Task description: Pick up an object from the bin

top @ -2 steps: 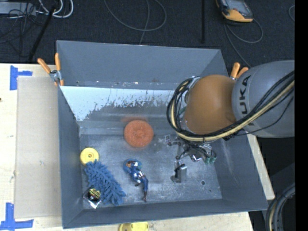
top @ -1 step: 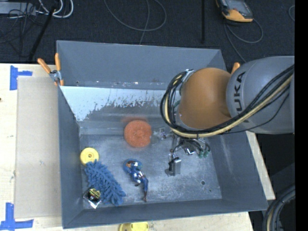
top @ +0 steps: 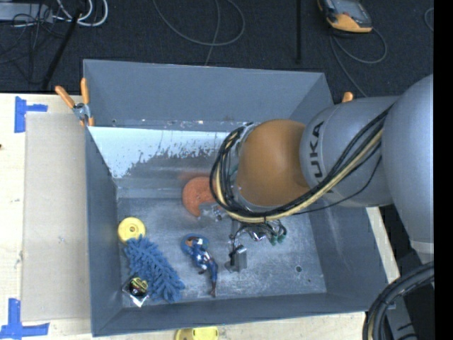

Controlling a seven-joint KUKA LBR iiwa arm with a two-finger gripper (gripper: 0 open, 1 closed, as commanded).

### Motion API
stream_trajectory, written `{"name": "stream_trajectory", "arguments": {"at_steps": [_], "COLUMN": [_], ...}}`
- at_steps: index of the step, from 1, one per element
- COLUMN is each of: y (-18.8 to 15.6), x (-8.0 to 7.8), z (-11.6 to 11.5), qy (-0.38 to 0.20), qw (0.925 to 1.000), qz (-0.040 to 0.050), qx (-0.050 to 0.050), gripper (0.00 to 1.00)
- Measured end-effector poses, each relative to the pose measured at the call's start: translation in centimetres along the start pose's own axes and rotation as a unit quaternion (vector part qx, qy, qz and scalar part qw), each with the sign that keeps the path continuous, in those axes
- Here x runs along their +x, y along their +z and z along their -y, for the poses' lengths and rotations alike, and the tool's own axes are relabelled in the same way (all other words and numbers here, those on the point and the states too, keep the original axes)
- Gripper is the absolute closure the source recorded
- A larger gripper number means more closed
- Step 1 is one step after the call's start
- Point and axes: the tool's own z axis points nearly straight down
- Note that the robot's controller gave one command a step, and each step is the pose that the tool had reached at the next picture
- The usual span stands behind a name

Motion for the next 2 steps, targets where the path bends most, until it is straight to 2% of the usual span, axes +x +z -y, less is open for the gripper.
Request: {"name": "stream_trajectory", "arguments": {"at_steps": [1,2], "y": [2.53,2.53], "x": [3.89,3.88], "z": [-5.04,-5.05], "qy": [-0.033,-0.033], "qw": [0.9995,0.9994], "qz": [-0.0012,-0.0012], "qx": [0.000,0.000], "gripper": [1.00,0.00]}}
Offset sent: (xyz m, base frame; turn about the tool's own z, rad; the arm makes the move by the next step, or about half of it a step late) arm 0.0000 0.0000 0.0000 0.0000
